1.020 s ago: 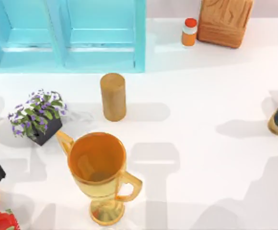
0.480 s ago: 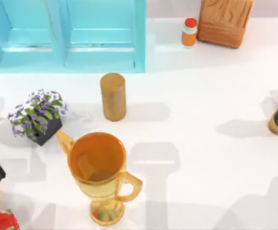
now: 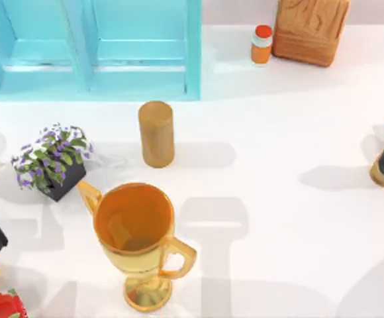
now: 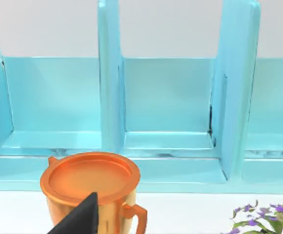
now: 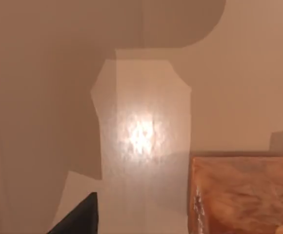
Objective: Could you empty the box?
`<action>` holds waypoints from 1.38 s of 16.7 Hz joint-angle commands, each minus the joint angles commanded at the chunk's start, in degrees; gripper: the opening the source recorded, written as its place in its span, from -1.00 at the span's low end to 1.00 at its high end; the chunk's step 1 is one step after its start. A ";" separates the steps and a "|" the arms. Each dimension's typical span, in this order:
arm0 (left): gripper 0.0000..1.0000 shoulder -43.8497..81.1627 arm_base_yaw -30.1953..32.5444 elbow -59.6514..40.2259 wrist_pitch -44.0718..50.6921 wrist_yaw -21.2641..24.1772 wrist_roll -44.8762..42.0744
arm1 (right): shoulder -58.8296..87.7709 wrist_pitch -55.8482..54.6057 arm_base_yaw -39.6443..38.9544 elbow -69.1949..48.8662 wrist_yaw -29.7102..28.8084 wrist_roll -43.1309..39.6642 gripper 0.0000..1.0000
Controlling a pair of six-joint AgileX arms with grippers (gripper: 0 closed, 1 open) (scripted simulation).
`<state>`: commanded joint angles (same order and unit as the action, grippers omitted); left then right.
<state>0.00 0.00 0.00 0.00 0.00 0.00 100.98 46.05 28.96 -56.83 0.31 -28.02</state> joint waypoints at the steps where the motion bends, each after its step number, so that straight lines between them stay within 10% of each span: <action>1: 1.00 0.00 0.00 0.00 0.00 0.00 0.00 | 0.00 0.00 0.00 0.00 0.00 0.00 1.00; 3: 1.00 0.00 0.00 0.00 0.00 0.00 0.00 | 0.00 0.00 0.00 0.00 0.00 0.00 1.00; 16: 1.00 0.00 0.00 0.00 0.00 0.00 0.00 | 0.00 0.00 0.00 0.00 0.00 0.00 -0.96; 23: 1.00 0.00 0.00 0.00 0.00 0.00 0.00 | 0.00 0.00 0.00 0.00 0.00 0.00 -1.00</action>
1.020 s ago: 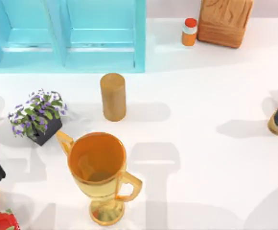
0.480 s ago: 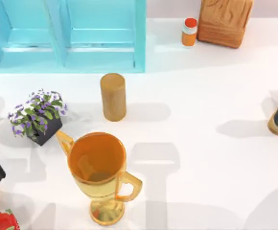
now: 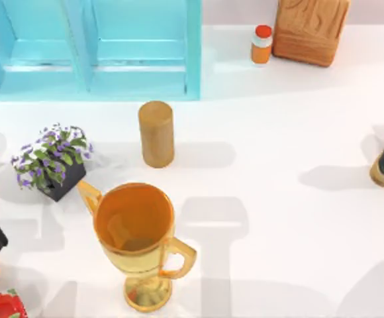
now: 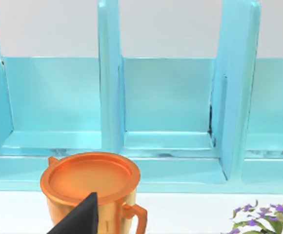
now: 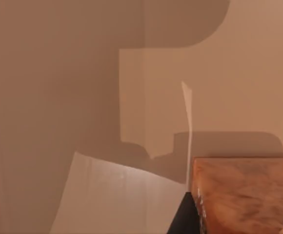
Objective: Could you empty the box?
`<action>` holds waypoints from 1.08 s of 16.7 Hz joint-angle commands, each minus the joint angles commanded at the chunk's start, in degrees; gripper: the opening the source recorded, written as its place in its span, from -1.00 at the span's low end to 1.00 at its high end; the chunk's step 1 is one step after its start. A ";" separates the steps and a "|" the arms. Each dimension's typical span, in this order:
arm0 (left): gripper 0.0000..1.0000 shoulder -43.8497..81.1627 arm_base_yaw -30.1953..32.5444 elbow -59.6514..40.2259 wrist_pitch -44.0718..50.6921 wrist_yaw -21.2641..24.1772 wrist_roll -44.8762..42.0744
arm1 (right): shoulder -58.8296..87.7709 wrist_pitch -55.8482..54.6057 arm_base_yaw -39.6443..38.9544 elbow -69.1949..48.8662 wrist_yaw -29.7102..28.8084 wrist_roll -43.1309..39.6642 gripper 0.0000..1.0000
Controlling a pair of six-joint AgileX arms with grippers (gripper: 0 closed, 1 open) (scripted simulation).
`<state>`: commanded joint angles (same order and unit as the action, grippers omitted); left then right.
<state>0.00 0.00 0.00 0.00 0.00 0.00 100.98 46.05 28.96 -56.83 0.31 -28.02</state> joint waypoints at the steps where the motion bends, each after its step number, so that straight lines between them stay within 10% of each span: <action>1: 1.00 0.00 0.00 0.00 0.00 0.00 0.00 | 0.00 0.00 0.00 0.00 0.00 0.00 -1.00; 18: 1.00 0.00 0.00 0.00 0.00 0.00 0.00 | -8.78 28.75 0.43 -23.65 -0.22 -0.62 -1.00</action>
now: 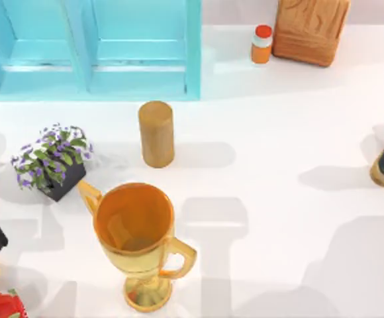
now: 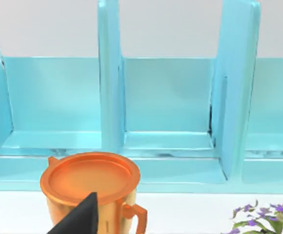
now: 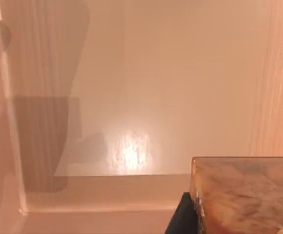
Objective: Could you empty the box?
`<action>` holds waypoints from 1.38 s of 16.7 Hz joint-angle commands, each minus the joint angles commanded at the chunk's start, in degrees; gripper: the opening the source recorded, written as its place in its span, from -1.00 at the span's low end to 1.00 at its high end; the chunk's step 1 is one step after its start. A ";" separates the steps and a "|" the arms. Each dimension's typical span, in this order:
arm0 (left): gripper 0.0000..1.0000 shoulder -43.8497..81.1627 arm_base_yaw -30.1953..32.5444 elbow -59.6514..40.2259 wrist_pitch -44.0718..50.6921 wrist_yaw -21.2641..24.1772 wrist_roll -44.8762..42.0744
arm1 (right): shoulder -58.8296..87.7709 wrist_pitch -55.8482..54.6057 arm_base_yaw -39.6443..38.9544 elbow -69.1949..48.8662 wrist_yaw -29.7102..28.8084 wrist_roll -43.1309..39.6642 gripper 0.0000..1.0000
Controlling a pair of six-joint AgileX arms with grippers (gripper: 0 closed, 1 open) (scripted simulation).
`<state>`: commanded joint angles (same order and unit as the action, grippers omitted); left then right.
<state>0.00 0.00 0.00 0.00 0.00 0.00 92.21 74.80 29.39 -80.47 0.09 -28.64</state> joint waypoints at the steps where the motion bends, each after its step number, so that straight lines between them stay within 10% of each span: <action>1: 1.00 0.00 0.00 0.00 0.00 0.00 0.00 | 0.72 0.81 -0.07 0.93 0.14 0.20 -1.00; 13: 1.00 0.00 0.00 0.00 0.00 0.00 0.00 | 8.71 -1.60 -5.25 -11.32 2.48 11.10 -1.00; 23: 1.00 0.00 0.00 0.00 0.00 0.00 0.00 | 35.83 -2.22 -33.55 -42.90 3.04 41.73 -1.00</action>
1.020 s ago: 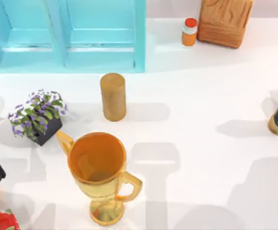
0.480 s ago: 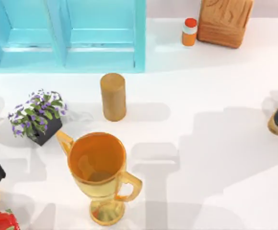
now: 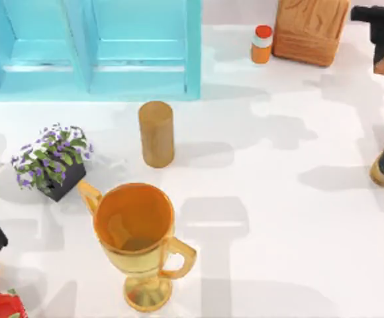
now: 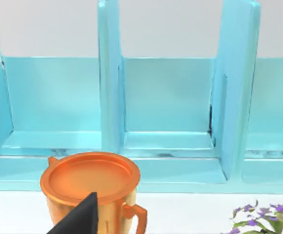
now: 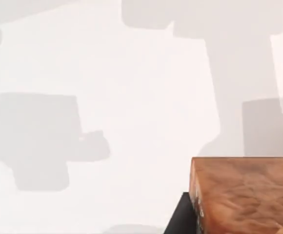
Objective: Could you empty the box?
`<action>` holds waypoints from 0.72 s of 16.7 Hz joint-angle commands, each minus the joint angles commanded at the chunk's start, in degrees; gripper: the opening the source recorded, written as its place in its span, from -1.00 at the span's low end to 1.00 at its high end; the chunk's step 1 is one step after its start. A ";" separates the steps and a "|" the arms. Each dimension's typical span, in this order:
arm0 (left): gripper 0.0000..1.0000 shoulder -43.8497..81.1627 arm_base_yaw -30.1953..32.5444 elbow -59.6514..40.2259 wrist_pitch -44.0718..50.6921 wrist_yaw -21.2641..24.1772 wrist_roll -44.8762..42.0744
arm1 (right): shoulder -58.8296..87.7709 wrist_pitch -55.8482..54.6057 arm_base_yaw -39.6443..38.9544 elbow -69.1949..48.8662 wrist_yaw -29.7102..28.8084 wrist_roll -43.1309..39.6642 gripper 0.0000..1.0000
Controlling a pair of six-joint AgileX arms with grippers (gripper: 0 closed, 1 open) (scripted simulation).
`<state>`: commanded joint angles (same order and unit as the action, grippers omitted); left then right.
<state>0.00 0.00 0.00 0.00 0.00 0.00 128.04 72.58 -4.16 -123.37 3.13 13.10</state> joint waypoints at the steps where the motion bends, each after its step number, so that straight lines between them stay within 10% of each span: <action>1: 1.00 0.00 0.00 0.00 0.00 0.00 0.00 | 2.46 0.57 -3.03 -1.59 -0.48 2.16 -1.00; 12: 1.00 0.00 0.00 0.00 0.00 0.00 0.00 | 13.12 4.77 -16.87 -5.20 -3.27 10.00 -1.00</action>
<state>0.00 0.00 0.00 0.00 0.00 0.00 141.16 77.35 -21.03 -128.57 -0.15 23.10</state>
